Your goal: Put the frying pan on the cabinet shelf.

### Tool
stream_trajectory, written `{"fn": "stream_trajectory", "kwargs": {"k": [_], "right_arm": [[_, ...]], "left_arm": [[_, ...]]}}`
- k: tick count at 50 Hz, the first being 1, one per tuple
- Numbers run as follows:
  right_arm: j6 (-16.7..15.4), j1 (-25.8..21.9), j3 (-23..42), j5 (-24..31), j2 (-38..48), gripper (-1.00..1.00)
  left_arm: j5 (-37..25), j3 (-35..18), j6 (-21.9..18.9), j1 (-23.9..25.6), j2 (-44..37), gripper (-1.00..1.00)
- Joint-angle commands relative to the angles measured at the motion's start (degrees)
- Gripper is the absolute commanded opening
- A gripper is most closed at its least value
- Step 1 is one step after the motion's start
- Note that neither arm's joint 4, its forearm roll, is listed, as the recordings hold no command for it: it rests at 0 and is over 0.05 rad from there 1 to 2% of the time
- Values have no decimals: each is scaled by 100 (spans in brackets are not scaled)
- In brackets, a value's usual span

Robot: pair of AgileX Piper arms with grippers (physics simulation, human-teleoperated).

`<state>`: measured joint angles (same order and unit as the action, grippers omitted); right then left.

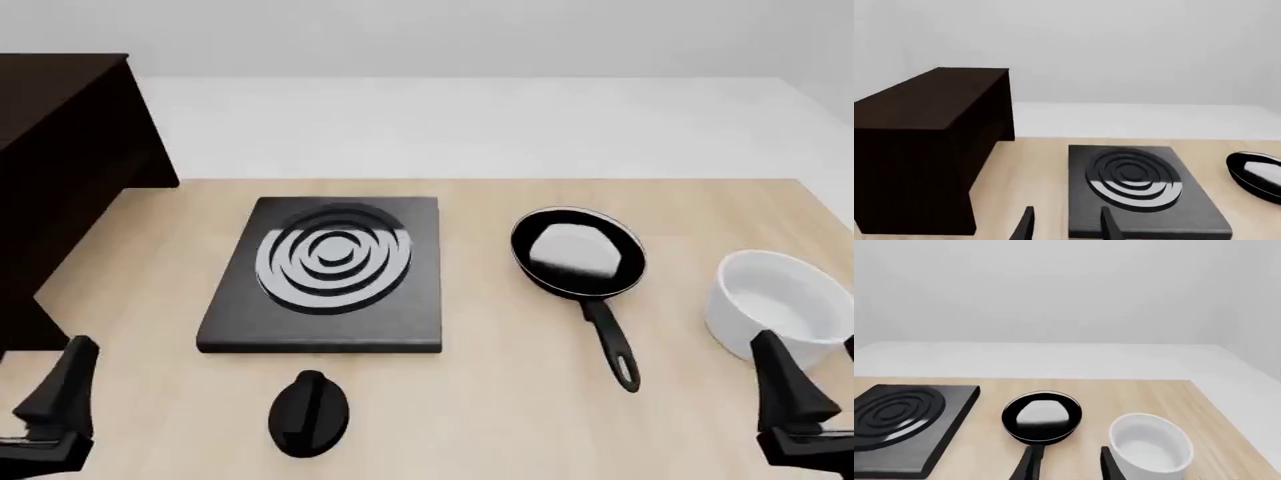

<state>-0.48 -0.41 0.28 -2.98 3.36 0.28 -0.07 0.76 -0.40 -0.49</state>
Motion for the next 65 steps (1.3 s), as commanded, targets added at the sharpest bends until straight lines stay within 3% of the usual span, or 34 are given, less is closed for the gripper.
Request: {"fn": "stream_trajectory", "kwargs": {"k": [1, 7, 14, 17, 18, 20, 27, 31, 35, 38, 41, 44, 46, 49, 51, 57, 58, 59, 60, 61, 62, 65], "right_arm": [[86, 141, 259, 524, -292, 100], [186, 131, 622, 936, -286, 100], [73, 19, 1133, 1435, -295, 100], [90, 29, 1304, 1599, -310, 100], [144, 50, 1494, 1748, -291, 100], [129, 37, 1625, 1831, -235, 100], [185, -4, 1857, 1863, 190, 100], [369, 10, 2077, 1923, 389, 100], [164, -187, 2454, 2208, 609, 100], [254, -122, 2819, 2541, 920, 100], [183, -81, 3300, 2820, 988, 100], [215, -238, 3643, 3047, 1427, 100], [202, -305, 3774, 3144, 1753, 100], [-85, -445, 3899, 3269, 2072, 100], [-196, -510, 4011, 3376, 2207, 100], [77, -617, 4068, 3601, 2871, 100], [-32, -577, 3958, 3600, 3109, 100], [-351, -650, 3858, 3601, 3228, 100], [-319, -761, 3830, 3605, 3274, 100], [-320, -590, 3832, 3536, 3359, 100], [-70, -464, 3893, 3535, 3461, 100], [188, -887, 3892, 3684, 3845, 100]], "left_arm": [[-88, -82, 476, -155, -106, 100], [-302, -356, 470, -96, -112, 100], [-646, -741, 679, -239, 8, 100], [-880, -1042, 724, -130, -55, 100], [-1014, -1212, 571, 66, -124, 100], [-1163, -1386, 440, 104, -92, 100], [-1571, -1765, 929, -60, -218, 100], [-1678, -1911, 646, 146, -277, 100], [-1735, -2024, 687, 236, -353, 100], [-1756, -2161, 339, 569, -646, 100], [-1827, -2467, 12, 591, -883, 100], [-1765, -2720, 375, 538, -1358, 100], [-1786, -2973, 32, 759, -1572, 100], [-1805, -3280, 380, 997, -1802, 100], [-1852, -3480, 284, 1157, -1892, 100], [-2123, -3801, 248, 1073, -1918, 100], [-2156, -3773, 456, 980, -1853, 100], [-2204, -3745, 550, 949, -1779, 100], [-2283, -3738, 485, 1007, -1693, 100], [-2340, -3720, 673, 1034, -1629, 100], [-2371, -3711, 671, 1055, -1615, 100], [-2374, -3838, 317, 1110, -1770, 100]]}}
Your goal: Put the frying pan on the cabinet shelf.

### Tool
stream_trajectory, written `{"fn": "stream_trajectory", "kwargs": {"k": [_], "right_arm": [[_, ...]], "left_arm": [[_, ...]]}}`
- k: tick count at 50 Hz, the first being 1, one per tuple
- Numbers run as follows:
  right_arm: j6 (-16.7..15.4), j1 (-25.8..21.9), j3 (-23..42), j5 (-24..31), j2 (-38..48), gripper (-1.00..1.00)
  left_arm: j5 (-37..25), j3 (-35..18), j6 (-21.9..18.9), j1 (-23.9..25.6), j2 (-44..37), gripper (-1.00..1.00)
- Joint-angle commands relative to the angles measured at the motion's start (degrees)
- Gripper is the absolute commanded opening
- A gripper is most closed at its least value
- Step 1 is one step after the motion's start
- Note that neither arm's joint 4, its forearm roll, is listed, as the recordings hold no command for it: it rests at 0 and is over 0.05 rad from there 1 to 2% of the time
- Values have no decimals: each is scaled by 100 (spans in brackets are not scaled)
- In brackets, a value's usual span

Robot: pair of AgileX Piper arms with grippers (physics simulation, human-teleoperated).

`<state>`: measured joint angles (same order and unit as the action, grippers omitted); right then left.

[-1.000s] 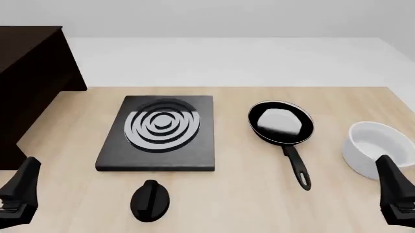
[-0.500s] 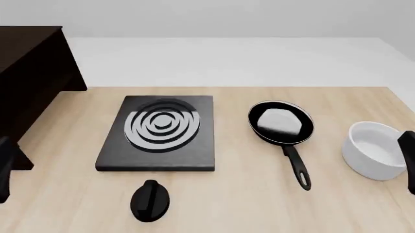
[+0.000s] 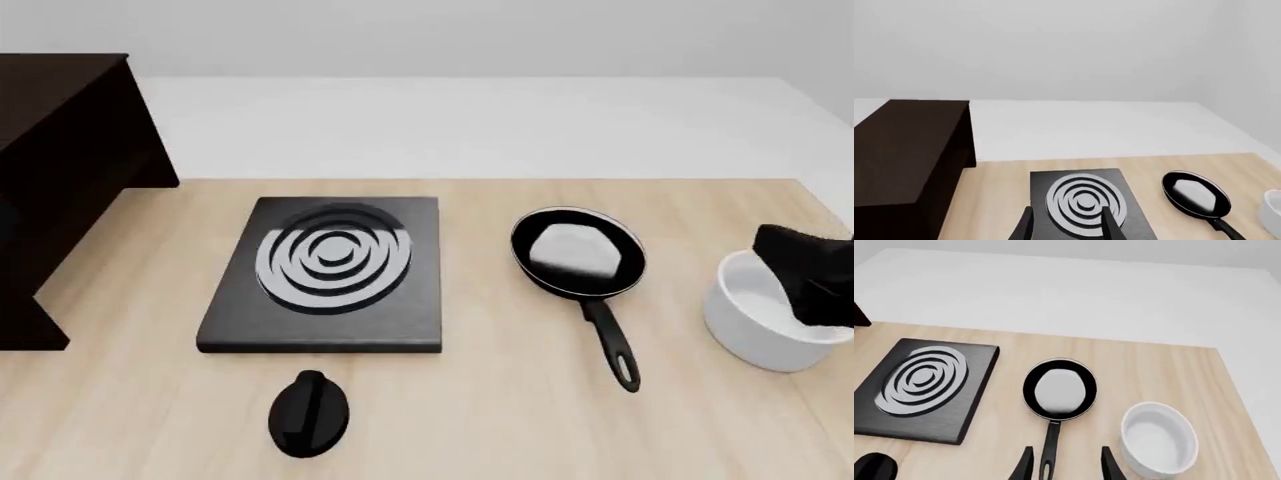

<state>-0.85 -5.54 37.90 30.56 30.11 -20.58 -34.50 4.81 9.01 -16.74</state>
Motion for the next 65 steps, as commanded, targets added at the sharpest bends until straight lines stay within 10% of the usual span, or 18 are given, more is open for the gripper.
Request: {"fn": "stream_trajectory", "kwargs": {"k": [1, 10, 40, 65], "right_arm": [[188, -504, 212, 419, 1211, 100], [722, -789, 532, 888, 2118, 100], [-217, -97, 791, -230, 4443, 100], [-52, -479, 476, -816, 5093, 100]], "left_arm": [[-289, -474, -40, 191, -198, 100], [-211, -658, -177, 592, -426, 100], [-203, -472, 113, 481, -222, 100], [-208, -468, 112, 407, -185, 100]]}}
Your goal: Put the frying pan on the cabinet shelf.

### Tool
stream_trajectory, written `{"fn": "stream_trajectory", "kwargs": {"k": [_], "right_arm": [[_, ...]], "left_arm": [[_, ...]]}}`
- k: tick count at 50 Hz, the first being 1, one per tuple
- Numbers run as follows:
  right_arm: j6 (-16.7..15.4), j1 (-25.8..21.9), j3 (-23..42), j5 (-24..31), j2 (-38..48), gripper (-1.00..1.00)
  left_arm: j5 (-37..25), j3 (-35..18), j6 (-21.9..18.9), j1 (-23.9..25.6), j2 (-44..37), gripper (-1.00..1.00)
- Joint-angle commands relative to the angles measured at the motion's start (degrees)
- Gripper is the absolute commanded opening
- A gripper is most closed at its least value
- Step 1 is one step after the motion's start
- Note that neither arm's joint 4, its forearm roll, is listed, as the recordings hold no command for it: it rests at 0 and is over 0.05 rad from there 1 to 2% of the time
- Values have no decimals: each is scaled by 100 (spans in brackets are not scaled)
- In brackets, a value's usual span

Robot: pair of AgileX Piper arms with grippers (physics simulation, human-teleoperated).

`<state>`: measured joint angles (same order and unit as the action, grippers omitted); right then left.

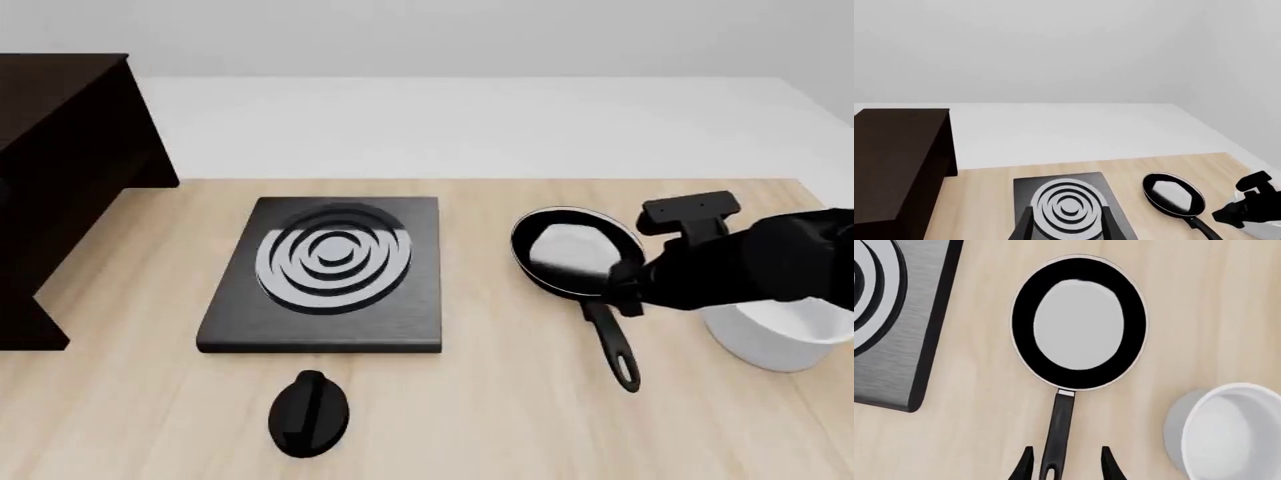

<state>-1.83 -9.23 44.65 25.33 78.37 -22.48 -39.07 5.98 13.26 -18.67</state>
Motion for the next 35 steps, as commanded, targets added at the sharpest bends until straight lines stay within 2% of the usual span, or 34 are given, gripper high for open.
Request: {"fn": "stream_trajectory", "kwargs": {"k": [1, 35], "right_arm": [[63, -113, -201, -310, 293, 100], [154, -49, -548, -1085, 1126, 100]], "left_arm": [[-17, -5, -5, -15, 14, 100], [64, 155, -79, 70, -33, 100]]}}
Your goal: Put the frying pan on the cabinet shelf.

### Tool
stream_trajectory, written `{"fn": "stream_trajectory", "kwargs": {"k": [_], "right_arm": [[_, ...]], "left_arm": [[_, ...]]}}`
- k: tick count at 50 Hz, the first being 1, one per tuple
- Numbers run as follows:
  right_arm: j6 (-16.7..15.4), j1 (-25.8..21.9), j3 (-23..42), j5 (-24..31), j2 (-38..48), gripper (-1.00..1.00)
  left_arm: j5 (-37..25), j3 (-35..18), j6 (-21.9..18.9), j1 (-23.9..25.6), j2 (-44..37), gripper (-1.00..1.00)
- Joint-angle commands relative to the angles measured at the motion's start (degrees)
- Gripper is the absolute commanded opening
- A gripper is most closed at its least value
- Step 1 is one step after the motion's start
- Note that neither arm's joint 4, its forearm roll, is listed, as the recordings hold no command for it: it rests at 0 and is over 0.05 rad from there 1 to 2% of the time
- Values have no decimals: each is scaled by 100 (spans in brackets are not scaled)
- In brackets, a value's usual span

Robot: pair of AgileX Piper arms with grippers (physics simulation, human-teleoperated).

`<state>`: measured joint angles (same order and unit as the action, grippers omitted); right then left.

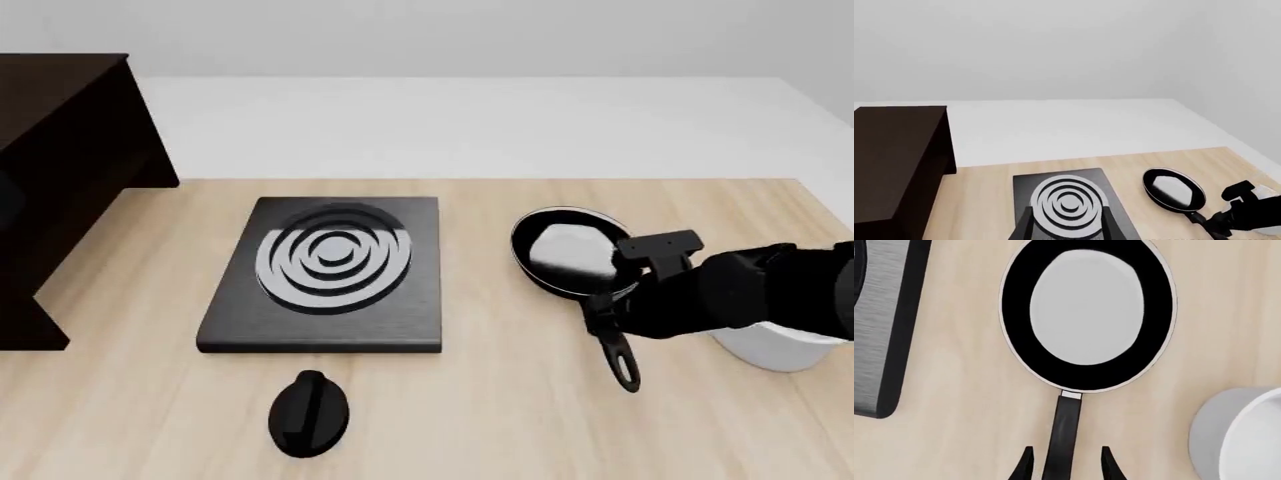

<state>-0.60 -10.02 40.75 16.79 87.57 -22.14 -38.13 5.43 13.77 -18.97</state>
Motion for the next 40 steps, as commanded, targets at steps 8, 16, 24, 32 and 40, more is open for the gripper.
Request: {"fn": "stream_trajectory", "kwargs": {"k": [8, 16, 24, 32, 40], "right_arm": [[34, 116, -224, -241, 232, 100], [65, 59, -357, -323, 238, 100], [125, -72, -486, -515, 387, 100], [156, -106, -520, -596, 450, 100], [111, -62, -564, -661, 411, 100]], "left_arm": [[33, 88, -25, 50, -7, 100], [16, 66, -30, 77, 5, 100], [12, 74, -9, 68, 2, 100], [45, 117, -9, 55, 12, 100], [50, 121, -6, 49, 7, 100]]}}
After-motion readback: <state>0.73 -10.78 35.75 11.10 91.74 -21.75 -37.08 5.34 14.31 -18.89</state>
